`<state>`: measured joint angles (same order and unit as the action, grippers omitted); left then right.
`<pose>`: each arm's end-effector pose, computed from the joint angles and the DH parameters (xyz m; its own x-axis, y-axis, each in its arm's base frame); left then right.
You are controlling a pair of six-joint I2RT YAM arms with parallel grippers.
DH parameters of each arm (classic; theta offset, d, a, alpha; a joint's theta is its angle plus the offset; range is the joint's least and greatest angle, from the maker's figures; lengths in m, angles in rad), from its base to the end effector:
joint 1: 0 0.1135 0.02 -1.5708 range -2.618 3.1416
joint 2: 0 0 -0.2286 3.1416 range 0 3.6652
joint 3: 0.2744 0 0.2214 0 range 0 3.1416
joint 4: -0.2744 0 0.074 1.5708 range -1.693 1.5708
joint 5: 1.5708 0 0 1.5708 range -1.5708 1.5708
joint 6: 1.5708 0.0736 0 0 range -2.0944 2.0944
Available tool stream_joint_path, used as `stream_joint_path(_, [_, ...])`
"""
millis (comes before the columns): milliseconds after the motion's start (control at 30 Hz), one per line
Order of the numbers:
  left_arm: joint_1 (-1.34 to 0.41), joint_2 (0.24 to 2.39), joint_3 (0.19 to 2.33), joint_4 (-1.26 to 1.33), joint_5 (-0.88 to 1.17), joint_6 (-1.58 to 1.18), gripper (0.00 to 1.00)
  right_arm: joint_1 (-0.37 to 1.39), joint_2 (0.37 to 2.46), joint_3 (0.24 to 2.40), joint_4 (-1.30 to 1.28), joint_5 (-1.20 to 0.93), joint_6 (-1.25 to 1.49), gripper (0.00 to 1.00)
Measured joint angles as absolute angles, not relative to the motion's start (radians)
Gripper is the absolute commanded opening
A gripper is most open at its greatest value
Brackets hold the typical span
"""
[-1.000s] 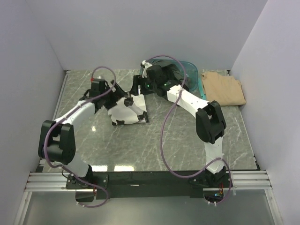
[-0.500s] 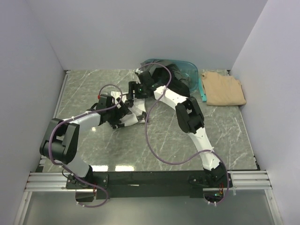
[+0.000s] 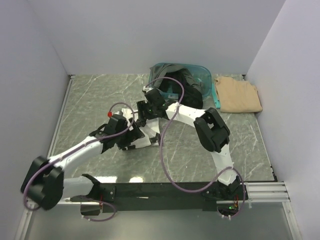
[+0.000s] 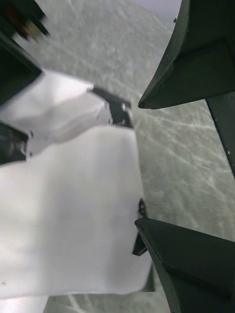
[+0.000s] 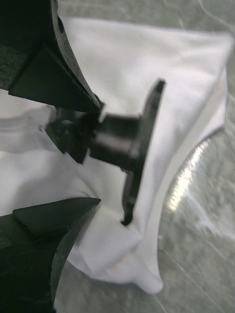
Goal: Fold and stack the t-shirts
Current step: Fold the tshirt
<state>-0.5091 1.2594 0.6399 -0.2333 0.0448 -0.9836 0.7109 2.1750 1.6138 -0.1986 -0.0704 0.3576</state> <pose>0.2214 -0.1273 0.1451 -0.7911 -0.5109 -0.3364 -0.2634 0.7809 -0.5664 0.3521 0.3100 0.1375 -0.7303 -0.1681 -0.6622 -0.4632 0.8342 0.2991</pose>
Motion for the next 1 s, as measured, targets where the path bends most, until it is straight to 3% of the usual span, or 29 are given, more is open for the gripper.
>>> stream_joint_path(200, [-0.524,1.042,0.651,-0.325,-0.054,-0.992,0.99,0.736,1.973,1.515,-0.208,-0.087,0.355,0.77])
stream_joint_path(433, [-0.44,1.19,0.762,-0.3,-0.086,-0.96,0.99,0.73,1.753,1.33,-0.109,-0.181,0.409,0.77])
stream_joint_path(733, [-0.346,1.446,0.788,-0.226,-0.018,-0.91,0.99,0.723,1.875,1.199,-0.107,-0.238,0.484,0.77])
stream_joint_path(1000, [-0.322,1.479,0.788,-0.207,0.008,-0.889,0.99,0.701,1.882,1.191,-0.123,-0.237,0.491,0.77])
